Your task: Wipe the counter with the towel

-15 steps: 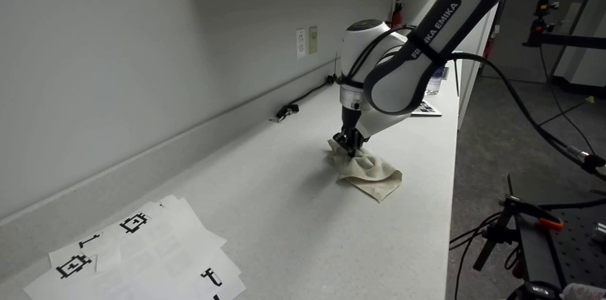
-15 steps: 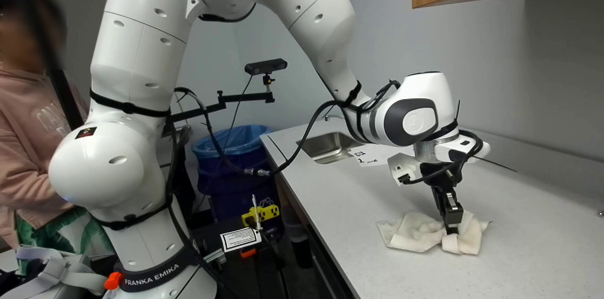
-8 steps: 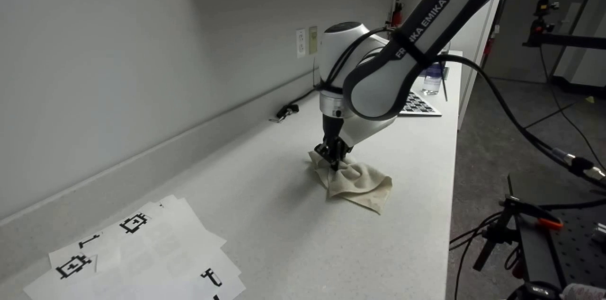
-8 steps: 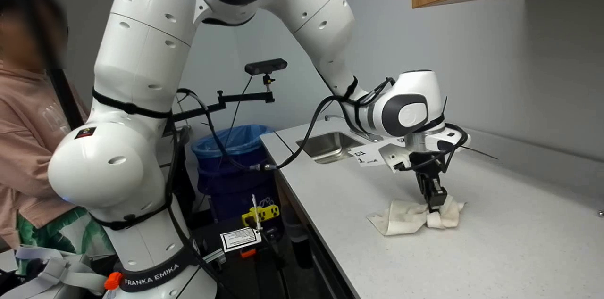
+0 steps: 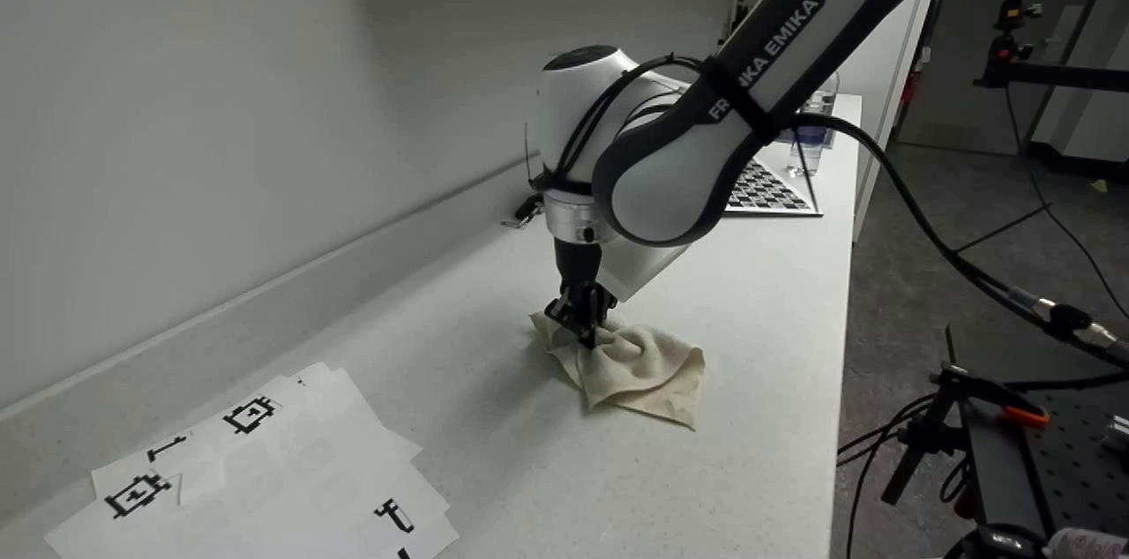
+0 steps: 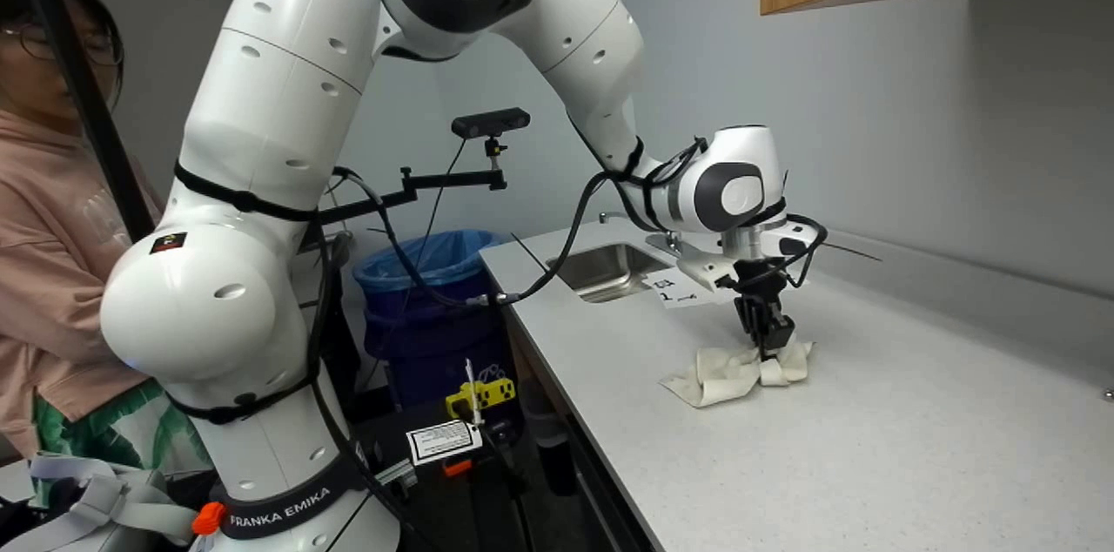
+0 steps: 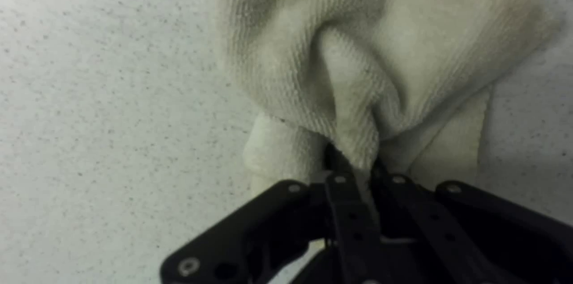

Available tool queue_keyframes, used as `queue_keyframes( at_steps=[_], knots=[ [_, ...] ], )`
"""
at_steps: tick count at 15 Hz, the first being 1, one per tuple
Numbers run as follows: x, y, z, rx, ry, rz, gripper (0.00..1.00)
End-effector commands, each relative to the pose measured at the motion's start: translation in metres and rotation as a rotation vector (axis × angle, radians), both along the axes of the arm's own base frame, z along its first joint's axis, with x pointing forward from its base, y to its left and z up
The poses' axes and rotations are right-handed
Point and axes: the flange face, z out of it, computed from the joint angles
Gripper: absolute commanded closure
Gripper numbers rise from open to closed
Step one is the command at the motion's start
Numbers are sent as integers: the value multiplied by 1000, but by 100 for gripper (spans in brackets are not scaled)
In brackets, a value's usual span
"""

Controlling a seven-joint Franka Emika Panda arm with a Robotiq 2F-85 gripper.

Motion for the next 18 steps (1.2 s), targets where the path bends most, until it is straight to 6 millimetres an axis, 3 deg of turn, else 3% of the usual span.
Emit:
queue_keyframes(
  at_steps=[1, 4, 8, 14, 18],
  knots=[
    [13, -4, -11, -14, 27, 21, 97],
    [16, -27, -7, -26, 21, -22, 97],
    [13, -78, -1, -30, 2, -114, 97],
    [-6, -161, -3, -24, 0, -281, 97],
    [-17, -199, -1, -6, -11, -378, 97]
  ],
)
